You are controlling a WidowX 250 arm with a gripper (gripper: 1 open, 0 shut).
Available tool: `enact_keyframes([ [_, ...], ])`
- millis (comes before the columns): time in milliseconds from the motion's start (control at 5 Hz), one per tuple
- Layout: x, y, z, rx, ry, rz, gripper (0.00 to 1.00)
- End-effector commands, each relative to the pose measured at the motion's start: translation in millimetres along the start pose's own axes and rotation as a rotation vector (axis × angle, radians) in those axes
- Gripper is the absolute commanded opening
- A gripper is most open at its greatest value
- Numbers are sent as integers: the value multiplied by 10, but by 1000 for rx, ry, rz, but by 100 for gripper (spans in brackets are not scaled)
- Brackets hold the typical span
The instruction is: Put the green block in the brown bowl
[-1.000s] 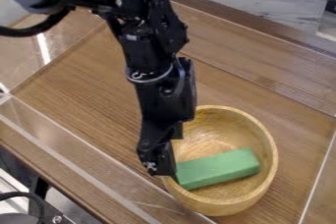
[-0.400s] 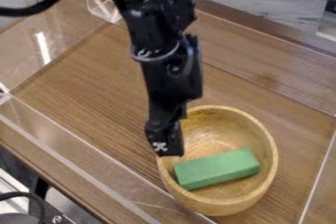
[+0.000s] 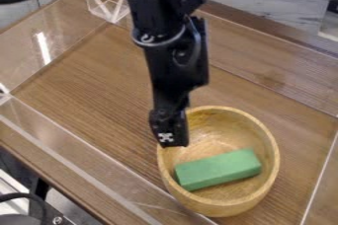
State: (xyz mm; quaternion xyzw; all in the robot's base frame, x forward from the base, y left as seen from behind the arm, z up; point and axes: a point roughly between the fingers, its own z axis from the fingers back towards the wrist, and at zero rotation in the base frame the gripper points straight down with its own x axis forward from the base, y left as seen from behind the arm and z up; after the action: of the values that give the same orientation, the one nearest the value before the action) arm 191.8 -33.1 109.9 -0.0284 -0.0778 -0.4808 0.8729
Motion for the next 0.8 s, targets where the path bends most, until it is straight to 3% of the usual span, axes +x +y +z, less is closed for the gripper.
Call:
enact_keyframes([
  [0, -65, 96, 128, 55, -20, 64, 100],
  [400, 101, 191, 195, 104, -26, 116, 100],
  [600, 77, 194, 202, 122, -32, 175, 100],
])
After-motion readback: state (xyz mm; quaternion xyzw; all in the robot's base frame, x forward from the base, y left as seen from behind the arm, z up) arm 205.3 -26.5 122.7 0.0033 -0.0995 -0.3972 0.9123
